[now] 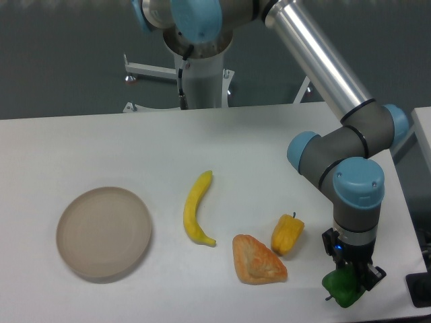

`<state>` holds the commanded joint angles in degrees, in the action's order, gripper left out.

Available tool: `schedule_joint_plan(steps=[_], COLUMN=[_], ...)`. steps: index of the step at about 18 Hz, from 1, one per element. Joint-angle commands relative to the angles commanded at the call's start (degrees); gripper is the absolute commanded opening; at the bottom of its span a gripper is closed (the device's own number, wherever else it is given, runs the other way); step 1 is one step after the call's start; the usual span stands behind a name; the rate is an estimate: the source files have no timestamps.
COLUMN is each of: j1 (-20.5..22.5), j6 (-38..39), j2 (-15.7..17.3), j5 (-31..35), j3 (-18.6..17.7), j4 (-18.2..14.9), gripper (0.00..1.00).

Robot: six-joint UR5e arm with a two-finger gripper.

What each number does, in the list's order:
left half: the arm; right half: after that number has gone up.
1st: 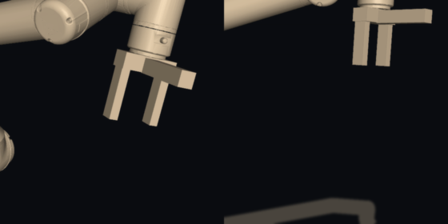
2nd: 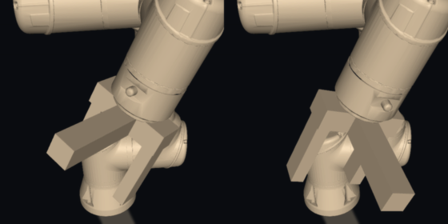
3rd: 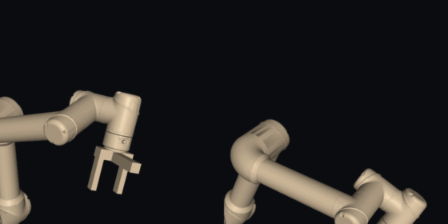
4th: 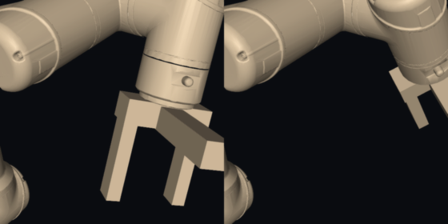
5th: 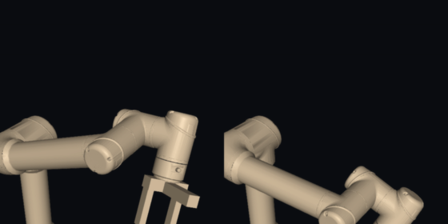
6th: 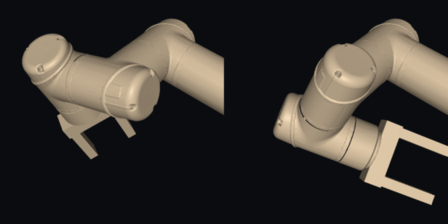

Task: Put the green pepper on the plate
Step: 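Lift the green pepper held in the gripper off the table, then carry the green pepper over the banana toward the beige plate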

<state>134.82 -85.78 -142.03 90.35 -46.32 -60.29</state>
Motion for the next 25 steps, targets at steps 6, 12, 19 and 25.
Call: schedule_joint_plan(steps=[6, 12, 19, 25], j1=[-2.0, -3.6, -9.5, -19.0], j6=[1.6, 6.8, 21.5, 41.6], j2=[1.0, 8.2, 21.3, 23.7], j5=[0.1, -0.1, -2.5, -4.6], j3=[-0.9, -6.6, -21.4, -27.1], j4=[-0.1, -5.6, -11.9, -11.1], gripper=[0.26, 0.26, 0.26, 0.26])
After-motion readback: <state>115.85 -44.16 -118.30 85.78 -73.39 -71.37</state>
